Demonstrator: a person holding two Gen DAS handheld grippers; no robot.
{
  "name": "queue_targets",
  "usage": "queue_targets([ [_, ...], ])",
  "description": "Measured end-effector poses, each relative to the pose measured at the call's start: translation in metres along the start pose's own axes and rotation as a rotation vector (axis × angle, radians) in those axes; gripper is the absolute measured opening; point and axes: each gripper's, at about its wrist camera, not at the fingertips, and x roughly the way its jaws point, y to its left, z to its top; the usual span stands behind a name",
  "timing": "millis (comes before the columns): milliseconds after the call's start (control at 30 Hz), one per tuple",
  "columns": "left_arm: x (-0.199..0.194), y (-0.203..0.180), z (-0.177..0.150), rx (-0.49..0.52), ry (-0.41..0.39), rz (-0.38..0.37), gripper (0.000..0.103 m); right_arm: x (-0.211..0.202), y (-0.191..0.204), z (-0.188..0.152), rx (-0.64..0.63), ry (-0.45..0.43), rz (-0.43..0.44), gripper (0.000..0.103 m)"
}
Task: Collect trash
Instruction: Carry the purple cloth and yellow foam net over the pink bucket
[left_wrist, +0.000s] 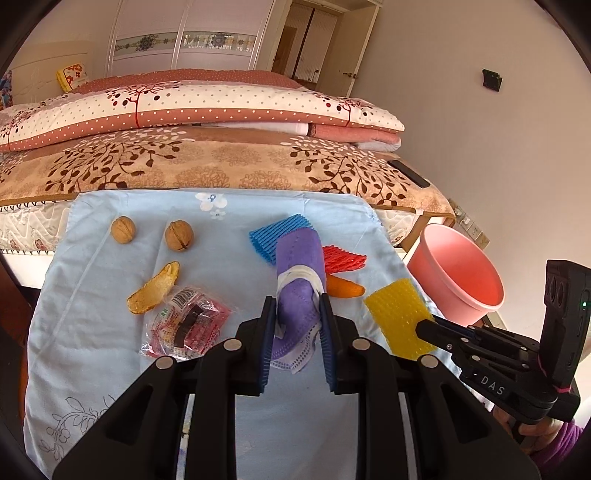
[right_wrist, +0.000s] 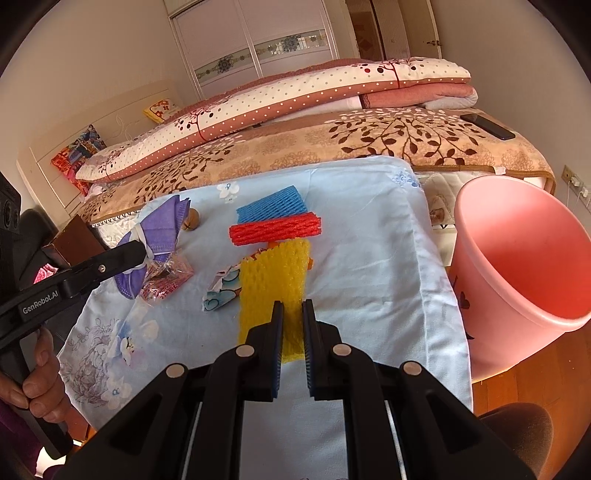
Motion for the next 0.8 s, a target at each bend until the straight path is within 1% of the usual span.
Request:
queue_targets([
  [200,-0.005,-0.021,0.007,0.017,-0.033,-0.042,0.023,-0.019,-0.014,0.006,0.019,-0.063,-0.032,0.009],
  [400,-0.001,-0.045,0.015,0.041,-0.048,-0.079,0.023,-0.037,-0.039,0.014,0.067,-0.123,-0.069,0.009],
  [633,0.012,-0.081,0.025,0.078,-0.051,-0.128,0.023,-0.061,-0.077,0.023,0.145,-0.198,-0.127,0.009],
  [800,0.028,-0.111,0.03,0.107,-0.047,-0.167,0.023,-0.075,-0.108,0.023,0.203,-0.239,-0.175,0.009],
])
